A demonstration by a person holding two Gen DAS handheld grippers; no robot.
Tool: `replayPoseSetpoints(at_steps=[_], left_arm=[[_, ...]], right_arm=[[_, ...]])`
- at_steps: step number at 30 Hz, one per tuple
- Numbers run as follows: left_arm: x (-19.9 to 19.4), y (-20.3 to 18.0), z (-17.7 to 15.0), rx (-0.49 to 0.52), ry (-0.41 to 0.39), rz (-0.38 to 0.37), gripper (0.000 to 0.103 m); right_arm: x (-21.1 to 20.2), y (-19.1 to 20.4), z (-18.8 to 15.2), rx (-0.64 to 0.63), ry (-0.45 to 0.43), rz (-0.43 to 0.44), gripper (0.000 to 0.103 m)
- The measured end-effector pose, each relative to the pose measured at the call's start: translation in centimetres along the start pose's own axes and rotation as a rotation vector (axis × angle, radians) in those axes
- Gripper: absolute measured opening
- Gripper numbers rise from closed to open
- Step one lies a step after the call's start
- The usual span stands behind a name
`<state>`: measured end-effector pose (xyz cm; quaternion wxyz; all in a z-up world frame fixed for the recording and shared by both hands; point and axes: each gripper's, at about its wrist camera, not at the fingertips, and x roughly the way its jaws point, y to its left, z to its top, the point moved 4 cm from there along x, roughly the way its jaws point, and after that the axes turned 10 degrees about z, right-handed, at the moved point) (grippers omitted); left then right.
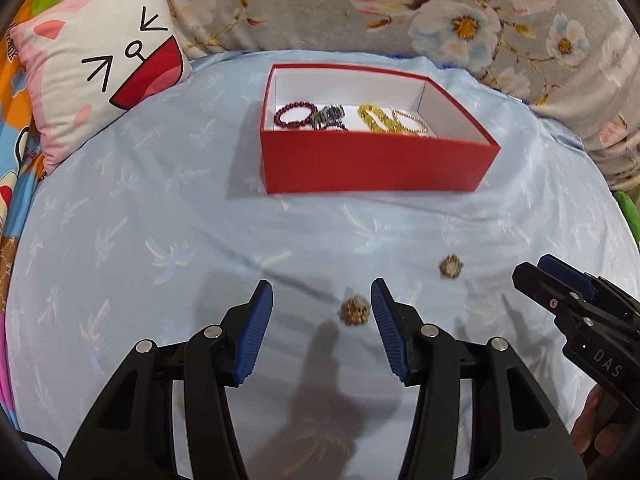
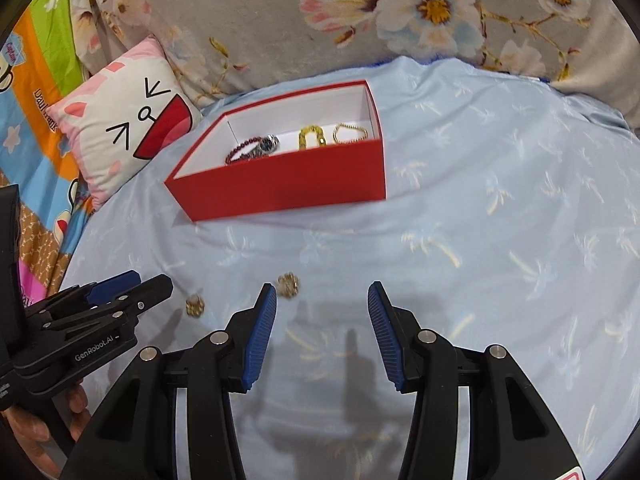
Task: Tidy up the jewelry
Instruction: 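Move both grippers out of the box toward the gold flower charms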
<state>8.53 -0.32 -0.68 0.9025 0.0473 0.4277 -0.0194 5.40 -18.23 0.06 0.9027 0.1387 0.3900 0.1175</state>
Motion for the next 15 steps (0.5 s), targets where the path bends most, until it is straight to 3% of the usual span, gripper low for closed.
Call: replayPoseSetpoints(at_steps=[15], left_arm=[[2.2,-1.1,-1.7,0.020,0.014,0.013,0.048]], right_arm=[[0.7,-0.1,-1.8,0.024,0.032,0.011,0.047]])
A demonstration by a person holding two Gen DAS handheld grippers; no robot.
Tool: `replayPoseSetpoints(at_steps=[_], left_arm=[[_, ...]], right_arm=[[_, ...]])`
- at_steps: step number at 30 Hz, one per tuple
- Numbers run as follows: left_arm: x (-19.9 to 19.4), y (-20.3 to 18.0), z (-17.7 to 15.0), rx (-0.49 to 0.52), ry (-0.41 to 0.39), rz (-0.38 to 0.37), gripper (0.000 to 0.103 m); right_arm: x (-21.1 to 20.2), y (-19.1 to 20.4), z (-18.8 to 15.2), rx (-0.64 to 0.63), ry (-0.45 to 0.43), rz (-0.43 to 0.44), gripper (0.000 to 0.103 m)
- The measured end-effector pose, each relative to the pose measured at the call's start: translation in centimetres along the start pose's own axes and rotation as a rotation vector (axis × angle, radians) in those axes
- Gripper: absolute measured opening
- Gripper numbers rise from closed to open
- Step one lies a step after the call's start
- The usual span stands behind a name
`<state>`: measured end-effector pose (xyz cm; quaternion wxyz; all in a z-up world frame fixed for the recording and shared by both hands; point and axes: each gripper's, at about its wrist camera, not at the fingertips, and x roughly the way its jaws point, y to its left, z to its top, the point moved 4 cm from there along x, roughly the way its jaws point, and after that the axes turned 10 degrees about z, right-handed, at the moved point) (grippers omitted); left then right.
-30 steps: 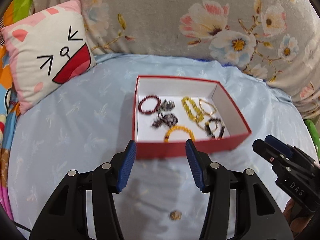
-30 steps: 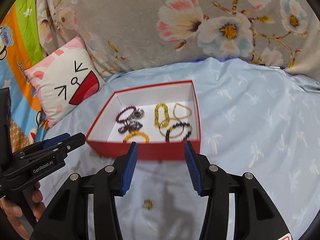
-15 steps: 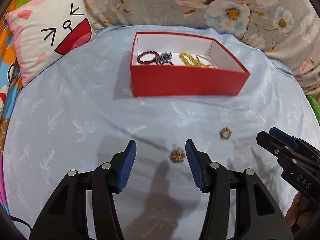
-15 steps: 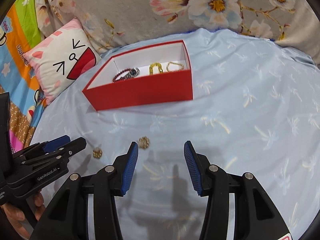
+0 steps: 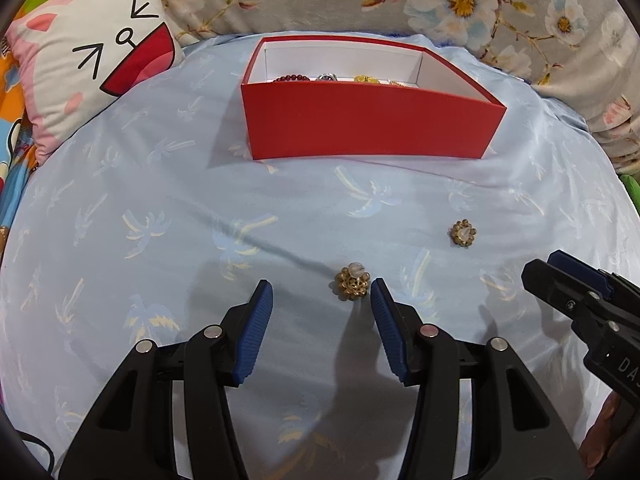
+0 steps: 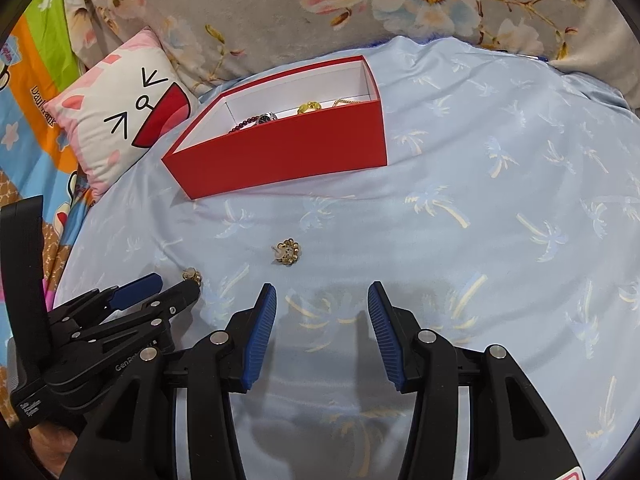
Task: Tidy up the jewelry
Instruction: 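Move both grippers out of the box toward the gold flower charms, then grasp a gold flower charm with each gripper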
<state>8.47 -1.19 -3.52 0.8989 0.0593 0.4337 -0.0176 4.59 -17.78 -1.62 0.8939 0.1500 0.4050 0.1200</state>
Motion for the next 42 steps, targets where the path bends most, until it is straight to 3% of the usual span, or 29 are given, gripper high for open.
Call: replayPoseSetpoints(at_steps=[5,16,35,42], left_arm=[[0.1,0.2,0.0,-0.008,-0.020,0.008,0.047],[0.4,-0.2,0.3,0.005,-0.058,-0.004,0.019],[0.5,0.0,0.4,-0.012,-0.060,-0.018,0.015],[0.6,0.2,0.4,-0.015,-0.059,-0.024,0.015]], right_arm=[[0.5,0.0,-0.1,-0.005,0.008,-0.002,0.047],[1.9,0.7,0.5,-0.038,0.017,-0.001,0.047],[5.2,2.1,1.6,-0.107,0.042,-0.027,0.044],[5.7,2.2,2.0,-0.131,0.035,-0.061,0.028]])
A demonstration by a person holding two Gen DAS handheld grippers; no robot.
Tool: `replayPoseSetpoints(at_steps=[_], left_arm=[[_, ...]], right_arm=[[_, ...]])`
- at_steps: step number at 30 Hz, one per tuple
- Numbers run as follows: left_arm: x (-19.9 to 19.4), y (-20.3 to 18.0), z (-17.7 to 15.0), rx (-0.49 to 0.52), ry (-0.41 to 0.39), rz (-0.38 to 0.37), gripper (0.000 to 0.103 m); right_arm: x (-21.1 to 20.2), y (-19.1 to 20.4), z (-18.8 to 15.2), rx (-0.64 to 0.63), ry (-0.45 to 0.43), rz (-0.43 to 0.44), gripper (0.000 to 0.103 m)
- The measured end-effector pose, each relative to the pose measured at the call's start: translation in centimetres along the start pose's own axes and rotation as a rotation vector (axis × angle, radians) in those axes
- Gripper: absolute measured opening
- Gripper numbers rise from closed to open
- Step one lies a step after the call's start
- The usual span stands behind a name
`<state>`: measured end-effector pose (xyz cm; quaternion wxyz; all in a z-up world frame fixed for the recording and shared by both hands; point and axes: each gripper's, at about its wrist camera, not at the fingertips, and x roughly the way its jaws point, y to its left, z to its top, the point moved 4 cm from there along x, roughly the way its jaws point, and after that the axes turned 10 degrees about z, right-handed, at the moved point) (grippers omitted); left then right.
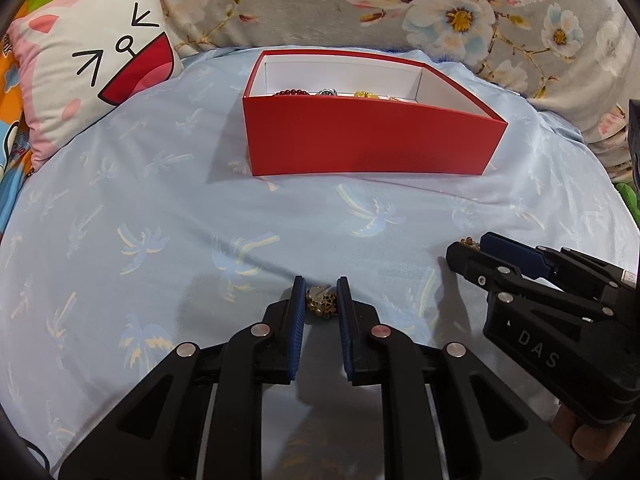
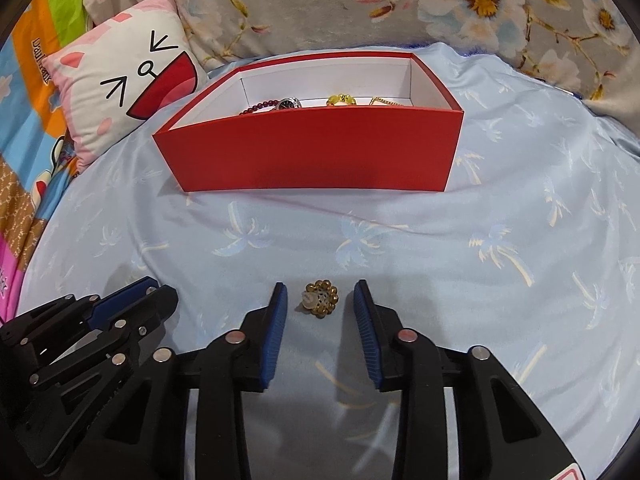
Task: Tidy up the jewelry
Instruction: 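Grasp a gold flower charm with each gripper, then carry the gold charms into the red box with both grippers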
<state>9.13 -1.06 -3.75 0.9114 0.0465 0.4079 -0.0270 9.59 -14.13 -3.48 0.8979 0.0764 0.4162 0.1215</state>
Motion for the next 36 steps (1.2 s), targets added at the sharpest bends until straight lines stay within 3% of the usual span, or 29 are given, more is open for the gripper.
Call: replayPoseSetpoints(at_steps=[6,19,28,36], left_arm=[[0.0,0.0,0.0,-0.003,0.000,-0.004,0.015],[-1.0,1.3,-1.1,-0.066,0.011,-0.078,0.013],[-4.8,2.4,-2.4,-0.075,-0.001,-0.124,0.013],[-8.0,1.8,-1.6,-0.032,-0.033,-0.096,0.013]], right_arm=[[-0.1,-0.4,-0.1,0.007,-0.005,-0.021,0.017],[-2.8,-1.5,-2.0,0.089,-0.023,0.025,0.017],[-6.6,-2.2,-3.4,0.129,-0.063,0.043,0.017],[-8.5,-0.6,-3.6,0.101,-0.082,0.068,0.017]])
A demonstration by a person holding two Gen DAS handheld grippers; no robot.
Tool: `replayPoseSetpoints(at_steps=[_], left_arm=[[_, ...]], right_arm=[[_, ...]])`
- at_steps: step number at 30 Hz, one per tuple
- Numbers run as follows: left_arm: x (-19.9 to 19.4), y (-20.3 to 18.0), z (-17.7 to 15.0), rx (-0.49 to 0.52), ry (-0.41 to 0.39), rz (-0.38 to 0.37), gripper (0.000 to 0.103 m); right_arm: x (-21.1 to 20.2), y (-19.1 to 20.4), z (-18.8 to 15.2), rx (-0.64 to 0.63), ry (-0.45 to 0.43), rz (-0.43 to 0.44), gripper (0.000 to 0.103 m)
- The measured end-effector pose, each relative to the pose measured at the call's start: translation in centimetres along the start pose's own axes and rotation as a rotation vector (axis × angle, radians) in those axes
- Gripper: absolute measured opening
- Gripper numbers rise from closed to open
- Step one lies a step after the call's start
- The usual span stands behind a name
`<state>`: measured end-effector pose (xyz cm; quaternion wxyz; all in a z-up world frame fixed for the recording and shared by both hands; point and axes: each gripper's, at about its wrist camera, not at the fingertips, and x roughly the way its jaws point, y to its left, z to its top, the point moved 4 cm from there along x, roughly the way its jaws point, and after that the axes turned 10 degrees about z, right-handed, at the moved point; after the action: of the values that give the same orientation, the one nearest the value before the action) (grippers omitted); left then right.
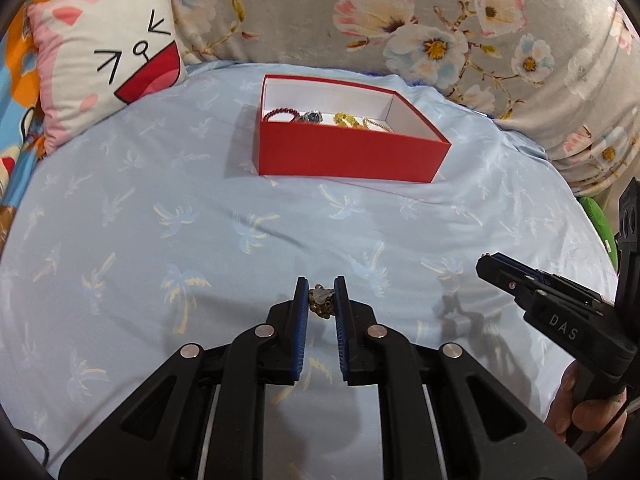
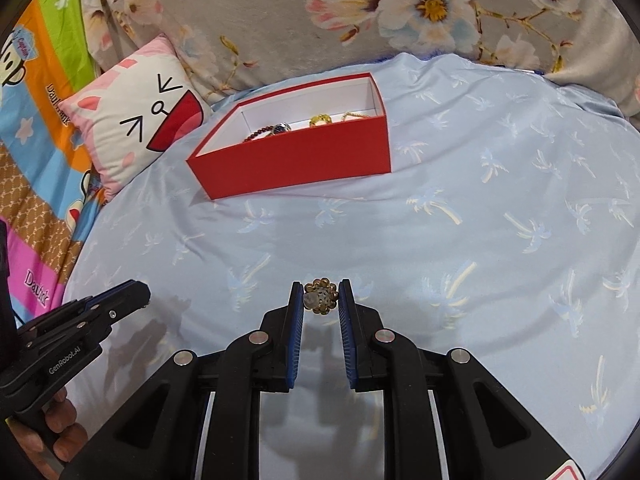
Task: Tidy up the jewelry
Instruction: 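Carry the gold charms into the red box with both grippers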
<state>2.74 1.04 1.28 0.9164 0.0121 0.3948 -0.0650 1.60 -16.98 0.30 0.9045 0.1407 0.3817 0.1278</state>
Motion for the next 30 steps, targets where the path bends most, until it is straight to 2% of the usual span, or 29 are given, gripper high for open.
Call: replayPoseSetpoints(at_steps=[5,15,23,30], left_arm=[[-1.4,-1.2,1.8,0.032,-0.019,0.016,0.013],[-1.8,-2.0,5.7,0.039,-0.059,0.030,0.013],[-0.5,-1.5,10.0,0.025,-0.103,0.041,0.013],[2.5,-1.8,15.1,0.032,-0.125,0.065,0.013]], right_arm=[[-0.9,1.1,0.8,-0.020,-0.023,0.019,0.017],[-2.2,2.3,5.0,-0.069,-0.097,0.021,0.017],[-0.7,1.9,9.2,-0.080,-0.125,0.032,0.017],[2.2,1.4,14.0,-0.089,-0.136,0.030,0.017]])
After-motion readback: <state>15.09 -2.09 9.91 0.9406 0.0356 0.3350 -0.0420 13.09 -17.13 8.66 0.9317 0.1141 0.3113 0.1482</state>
